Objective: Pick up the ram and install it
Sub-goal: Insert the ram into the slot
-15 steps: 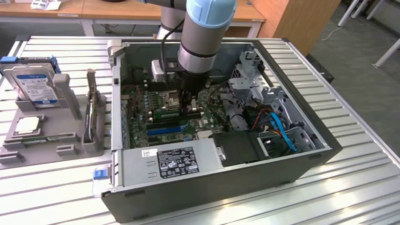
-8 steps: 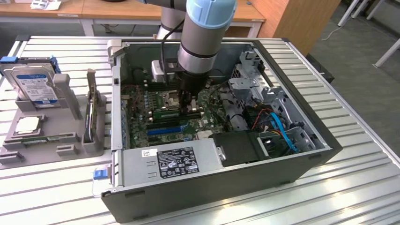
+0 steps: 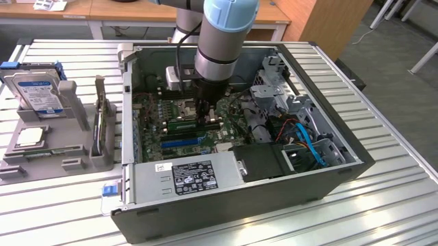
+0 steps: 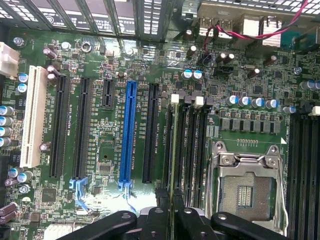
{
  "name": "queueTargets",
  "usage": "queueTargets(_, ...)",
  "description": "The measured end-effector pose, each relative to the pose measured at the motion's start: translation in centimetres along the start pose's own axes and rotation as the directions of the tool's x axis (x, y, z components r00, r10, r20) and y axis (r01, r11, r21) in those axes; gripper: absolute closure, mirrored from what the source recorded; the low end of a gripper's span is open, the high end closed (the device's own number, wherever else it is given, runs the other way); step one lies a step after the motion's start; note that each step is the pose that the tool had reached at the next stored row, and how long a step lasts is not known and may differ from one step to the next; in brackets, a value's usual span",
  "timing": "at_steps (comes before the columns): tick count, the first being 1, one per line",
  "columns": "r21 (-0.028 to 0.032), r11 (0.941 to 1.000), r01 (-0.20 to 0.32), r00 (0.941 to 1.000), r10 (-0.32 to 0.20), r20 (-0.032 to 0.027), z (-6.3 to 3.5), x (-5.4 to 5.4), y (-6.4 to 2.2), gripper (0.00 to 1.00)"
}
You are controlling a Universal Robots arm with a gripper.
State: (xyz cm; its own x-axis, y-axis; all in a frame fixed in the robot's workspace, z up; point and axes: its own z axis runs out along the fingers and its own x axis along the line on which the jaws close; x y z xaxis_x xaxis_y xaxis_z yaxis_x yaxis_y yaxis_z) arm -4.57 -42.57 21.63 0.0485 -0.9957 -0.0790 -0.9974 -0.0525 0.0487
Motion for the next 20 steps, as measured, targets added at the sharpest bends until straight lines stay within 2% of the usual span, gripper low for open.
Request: queueTargets(20, -0.0007, 1.0000, 0.000, 1.0000, 0.000, -0.0014, 0.25, 0.02, 0.05, 0.86)
